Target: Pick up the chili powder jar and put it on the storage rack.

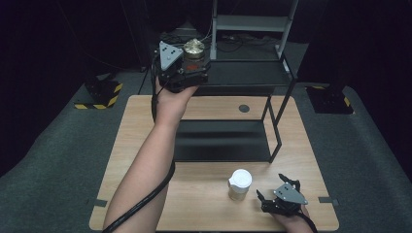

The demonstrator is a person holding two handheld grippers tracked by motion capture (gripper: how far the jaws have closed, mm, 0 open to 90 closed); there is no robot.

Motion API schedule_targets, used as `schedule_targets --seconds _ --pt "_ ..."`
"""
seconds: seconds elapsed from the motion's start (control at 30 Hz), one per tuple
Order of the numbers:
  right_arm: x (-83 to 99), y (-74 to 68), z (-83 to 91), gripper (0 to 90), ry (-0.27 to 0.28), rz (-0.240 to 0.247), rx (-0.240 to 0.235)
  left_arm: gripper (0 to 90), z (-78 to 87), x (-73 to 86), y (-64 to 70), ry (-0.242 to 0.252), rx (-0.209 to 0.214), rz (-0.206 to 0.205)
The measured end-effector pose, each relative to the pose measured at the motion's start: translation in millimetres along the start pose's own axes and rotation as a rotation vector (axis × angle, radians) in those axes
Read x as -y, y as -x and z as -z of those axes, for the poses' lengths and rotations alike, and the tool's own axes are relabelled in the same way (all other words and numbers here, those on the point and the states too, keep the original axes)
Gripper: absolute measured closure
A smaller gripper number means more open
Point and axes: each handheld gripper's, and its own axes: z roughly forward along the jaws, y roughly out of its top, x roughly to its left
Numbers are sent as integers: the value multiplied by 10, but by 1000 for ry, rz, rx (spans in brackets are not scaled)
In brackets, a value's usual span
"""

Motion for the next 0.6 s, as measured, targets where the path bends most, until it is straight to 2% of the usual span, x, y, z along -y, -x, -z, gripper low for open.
schedule_targets --seconds 0.23,0.3,0.6 --pt "-3 -4 -1 9 -1 3 1 3 123 25 63 6 1 3" --pt "-5 -6 -2 9 -3 5 1 4 159 36 83 2 -3 -9" --pt "-12 -19 -8 9 -6 10 5 3 343 123 94 13 9 -13"
